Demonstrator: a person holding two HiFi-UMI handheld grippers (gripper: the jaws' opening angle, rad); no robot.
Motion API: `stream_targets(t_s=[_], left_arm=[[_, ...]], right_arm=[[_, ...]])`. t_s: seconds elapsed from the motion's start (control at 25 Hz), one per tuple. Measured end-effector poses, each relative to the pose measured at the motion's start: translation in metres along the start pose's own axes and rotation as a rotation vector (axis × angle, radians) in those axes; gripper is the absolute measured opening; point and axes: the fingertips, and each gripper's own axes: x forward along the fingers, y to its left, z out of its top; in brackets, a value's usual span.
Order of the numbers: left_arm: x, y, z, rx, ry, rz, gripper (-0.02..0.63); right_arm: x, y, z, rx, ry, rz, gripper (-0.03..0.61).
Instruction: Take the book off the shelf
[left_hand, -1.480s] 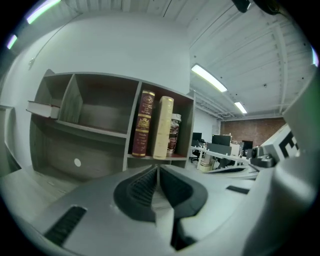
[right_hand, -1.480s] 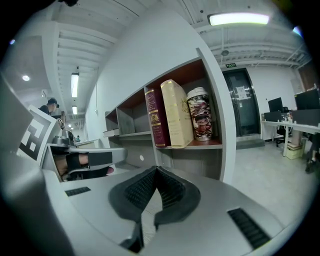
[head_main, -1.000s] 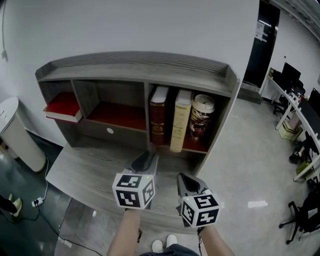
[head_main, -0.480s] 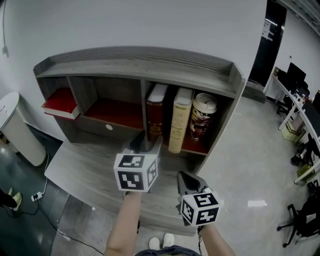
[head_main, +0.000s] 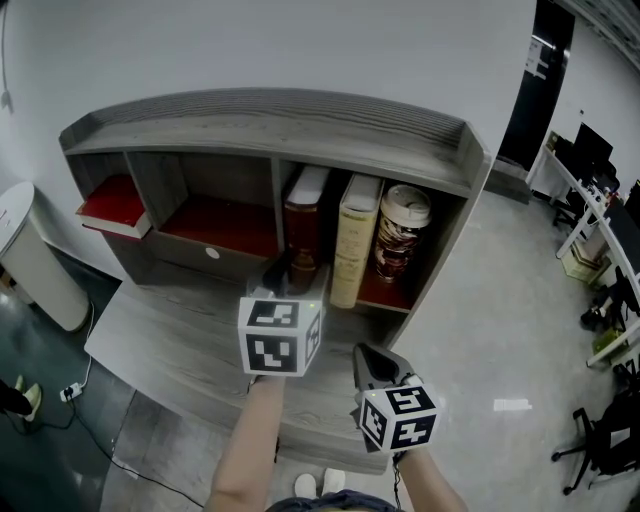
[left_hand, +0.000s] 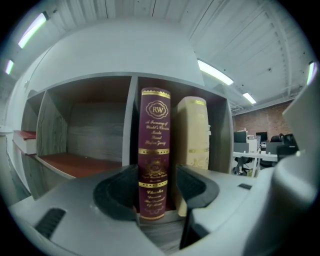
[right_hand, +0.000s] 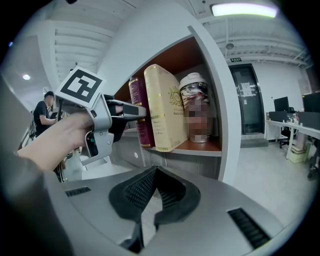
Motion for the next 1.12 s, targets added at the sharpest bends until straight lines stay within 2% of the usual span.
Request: stream_targets(t_s=[0.48,0.64,1.12], left_arm=[[0.02,0.006,0.0,0.003,0.008,0.018,0.215],[0.024,0.006,-0.001,0.036,-0.001,0.05,0.215],[0.029,0.006,0.001,0.047,-0.007,0.164,0.215]], right_arm=[[0.006,-0.008,-0.007,0.009,0.024,-0.004,0.008],[0.01,-0.011,-0.009,0.016,0.031,-0.008,0.008],[0.018,-0.01,-0.013,0.029,0.048,0.002,0.008]])
